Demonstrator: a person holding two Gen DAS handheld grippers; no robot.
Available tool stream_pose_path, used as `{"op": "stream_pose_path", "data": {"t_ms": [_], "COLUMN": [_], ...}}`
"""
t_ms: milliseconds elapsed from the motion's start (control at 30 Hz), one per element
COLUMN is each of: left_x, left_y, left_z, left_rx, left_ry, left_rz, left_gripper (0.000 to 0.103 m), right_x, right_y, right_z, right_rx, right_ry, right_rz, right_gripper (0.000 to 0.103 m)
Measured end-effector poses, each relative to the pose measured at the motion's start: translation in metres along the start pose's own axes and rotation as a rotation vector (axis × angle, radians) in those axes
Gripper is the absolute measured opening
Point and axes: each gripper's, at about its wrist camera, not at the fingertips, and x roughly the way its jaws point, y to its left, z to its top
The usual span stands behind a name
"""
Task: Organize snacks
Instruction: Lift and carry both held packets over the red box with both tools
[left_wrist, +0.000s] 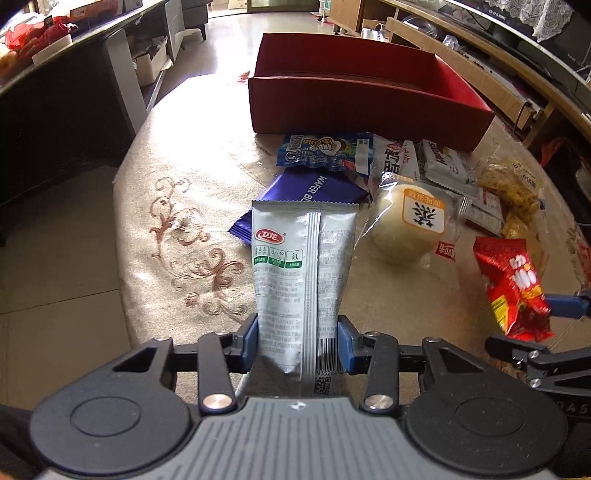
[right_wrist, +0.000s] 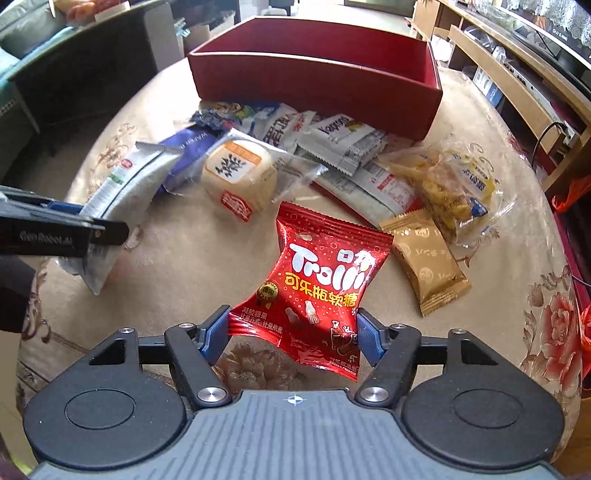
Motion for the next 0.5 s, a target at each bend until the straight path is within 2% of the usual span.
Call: {"op": "stream_pose_path", "data": {"t_ms": [167, 500], "left_x": [-0.003, -0.021], "left_y": [0.001, -0.017], "left_z": [-0.001, 0.011], "left_rx": [-0.021, -0.013], "left_ry": [0.003, -0.070], "left_rz": [-0.005, -0.046], "left_gripper": [0.038, 0.038], "right_x": [-0.007, -0.012], "right_y": [0.001, -0.005], "right_z": [0.002, 0.017], "right_rx": [-0.004, 0.032], "right_ry": [-0.024, -0.066], "right_rz": [0.005, -0.013], "right_gripper": [0.075, 0.075]}}
